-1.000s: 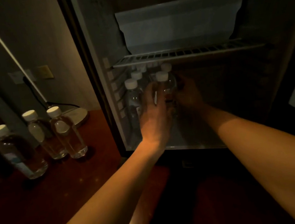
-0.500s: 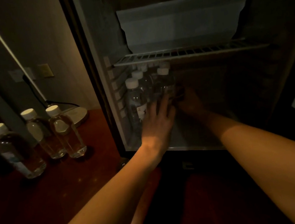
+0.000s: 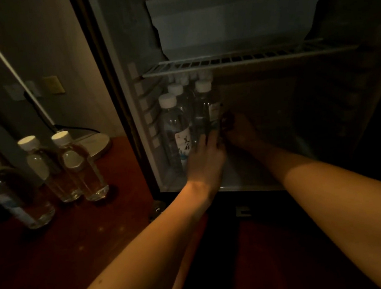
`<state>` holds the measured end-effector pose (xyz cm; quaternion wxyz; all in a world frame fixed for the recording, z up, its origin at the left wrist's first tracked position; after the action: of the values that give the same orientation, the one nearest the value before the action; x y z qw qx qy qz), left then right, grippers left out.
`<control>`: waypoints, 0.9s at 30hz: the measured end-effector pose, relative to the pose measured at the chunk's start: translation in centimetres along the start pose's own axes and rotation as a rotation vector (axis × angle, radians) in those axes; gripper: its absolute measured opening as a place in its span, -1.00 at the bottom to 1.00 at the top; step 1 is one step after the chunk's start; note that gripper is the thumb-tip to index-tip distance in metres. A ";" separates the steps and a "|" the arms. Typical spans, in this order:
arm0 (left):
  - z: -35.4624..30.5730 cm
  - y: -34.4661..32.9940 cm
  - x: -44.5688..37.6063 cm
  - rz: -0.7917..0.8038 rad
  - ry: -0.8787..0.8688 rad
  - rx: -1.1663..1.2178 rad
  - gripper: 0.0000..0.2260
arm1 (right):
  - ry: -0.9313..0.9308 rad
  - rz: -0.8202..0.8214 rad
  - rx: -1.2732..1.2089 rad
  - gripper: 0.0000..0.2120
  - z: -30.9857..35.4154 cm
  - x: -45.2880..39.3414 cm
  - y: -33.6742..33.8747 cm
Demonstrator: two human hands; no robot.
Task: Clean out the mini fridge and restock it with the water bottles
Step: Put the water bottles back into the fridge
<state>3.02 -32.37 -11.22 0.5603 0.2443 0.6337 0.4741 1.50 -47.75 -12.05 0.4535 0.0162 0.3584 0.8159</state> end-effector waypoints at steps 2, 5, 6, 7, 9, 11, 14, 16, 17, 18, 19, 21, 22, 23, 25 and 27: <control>0.0 0.1 0.4 0.066 -0.003 0.052 -0.68 | -0.001 0.004 0.008 -0.62 -0.1 0.7 0.3; 0.4 0.9 1.7 0.095 0.013 0.138 -0.61 | 0.018 0.018 0.019 -0.51 0.4 2.2 1.0; 0.4 1.4 2.3 0.077 0.003 0.159 -0.61 | 0.006 0.029 0.053 -0.57 1.5 3.5 1.6; 0.4 2.1 3.0 0.060 -0.007 0.174 -0.63 | -0.003 0.041 0.100 -0.64 2.1 4.4 2.1; 0.7 3.8 4.6 0.042 -0.006 0.181 -0.68 | -0.035 0.059 0.177 -0.71 2.7 6.1 2.7; 1.2 5.7 6.4 0.023 0.015 0.145 -0.72 | -0.020 0.081 0.244 -0.73 4.0 8.2 3.1; 2.9 8.1 9.6 -0.015 0.052 0.092 -0.78 | -0.030 0.079 0.307 -0.65 6.2 11.2 3.2; 4.8 9.2 11.8 -0.018 0.090 0.079 -0.82 | -0.045 0.103 0.290 -0.58 7.9 13.3 2.4; 5.9 9.7 13.0 -0.014 0.111 0.070 -0.82 | -0.020 0.106 0.274 -0.60 9.0 14.3 1.8; 6.8 9.9 13.8 -0.007 0.127 0.059 -0.82 | 0.012 0.098 0.255 -0.63 10.1 15.0 1.3; 7.9 10.3 14.9 0.001 0.143 0.045 -0.82 | 0.051 0.095 0.239 -0.65 11.4 15.8 0.4; 10.0 11.1 17.1 0.012 0.166 0.009 -0.81 | 0.117 0.109 0.197 -0.69 14.1 17.3 -1.8; 11.2 11.4 18.0 0.014 0.184 -0.007 -0.80 | 0.141 0.125 0.182 -0.70 15.3 17.7 -3.1; 12.4 11.7 18.9 0.019 0.209 -0.013 -0.80 | 0.165 0.137 0.173 -0.69 16.5 18.1 -4.5; 14.7 11.9 20.2 0.030 0.255 -0.017 -0.77 | 0.202 0.146 0.164 -0.66 18.5 18.4 -7.0; 16.9 12.1 21.2 0.034 0.290 -0.026 -0.75 | 0.240 0.166 0.175 -0.60 20.1 18.5 -9.2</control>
<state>10.87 -3.80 -9.51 0.4579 0.1769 0.6976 0.5220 4.42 -19.29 -8.18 0.3352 -0.0125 0.4770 0.8124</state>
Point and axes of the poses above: each hand's wrist, its own x-axis away from the middle knuckle, its own y-axis out of the back of the hand, z = x × y, the point moved 6 cm from there along -x, towards the middle knuckle, and after that the axes turned 2 degrees about x, right-handed, at the moved point
